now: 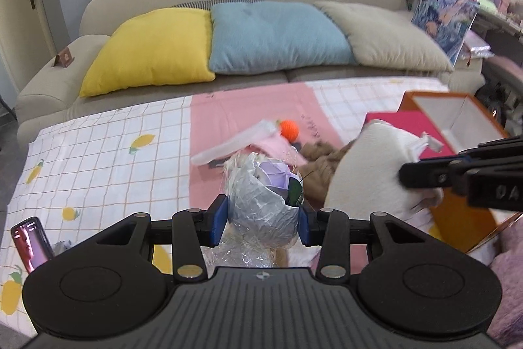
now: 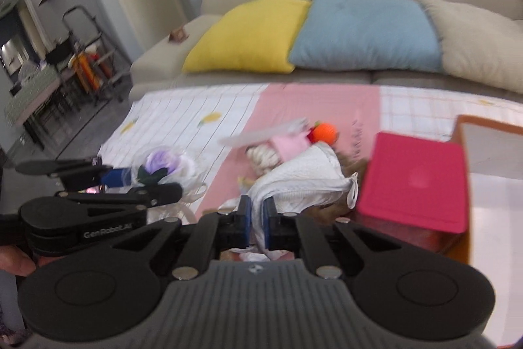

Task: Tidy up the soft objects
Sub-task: 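Carry the bouquet and towel over the open cardboard box with both grippers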

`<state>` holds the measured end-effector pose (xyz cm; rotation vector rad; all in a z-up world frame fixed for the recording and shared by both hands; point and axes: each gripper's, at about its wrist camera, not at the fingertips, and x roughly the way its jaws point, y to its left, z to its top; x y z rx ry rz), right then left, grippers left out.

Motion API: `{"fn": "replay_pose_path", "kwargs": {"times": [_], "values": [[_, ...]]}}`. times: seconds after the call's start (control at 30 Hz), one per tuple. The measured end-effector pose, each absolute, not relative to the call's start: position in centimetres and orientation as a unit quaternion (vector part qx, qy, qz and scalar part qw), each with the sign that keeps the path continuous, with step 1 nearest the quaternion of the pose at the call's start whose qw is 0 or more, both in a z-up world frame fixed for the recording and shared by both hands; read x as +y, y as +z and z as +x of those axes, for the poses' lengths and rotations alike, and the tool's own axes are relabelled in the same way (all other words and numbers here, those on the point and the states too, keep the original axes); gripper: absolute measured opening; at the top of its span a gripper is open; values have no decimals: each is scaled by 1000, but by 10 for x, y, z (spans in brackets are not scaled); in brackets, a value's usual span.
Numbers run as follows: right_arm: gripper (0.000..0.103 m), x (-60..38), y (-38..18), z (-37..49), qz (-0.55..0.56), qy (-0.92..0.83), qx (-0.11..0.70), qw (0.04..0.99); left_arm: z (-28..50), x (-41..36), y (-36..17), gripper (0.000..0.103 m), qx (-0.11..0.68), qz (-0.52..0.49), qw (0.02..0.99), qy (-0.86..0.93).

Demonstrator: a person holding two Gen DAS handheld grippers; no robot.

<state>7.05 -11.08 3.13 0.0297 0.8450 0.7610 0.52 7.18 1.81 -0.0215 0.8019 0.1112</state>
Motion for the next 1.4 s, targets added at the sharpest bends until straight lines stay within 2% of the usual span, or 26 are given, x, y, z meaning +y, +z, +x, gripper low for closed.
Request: {"fn": "replay_pose_path", "kwargs": {"times": [0.37,0.77,1.0,1.4], "values": [[5,-176,67,75,21,295,365,883,25,59,39,48,369,-55,928,-2],[5,-258,87,81,-17,188,349,918,82,-40,62,48,348,-76,917,-179],[5,-292,75,90,-68,157,386,906,114,-108,51,48,383,-70,886,-251],[5,-320,10,118,-80,140,499,851,140,-181,-9,48,466,17,846,-259]]}}
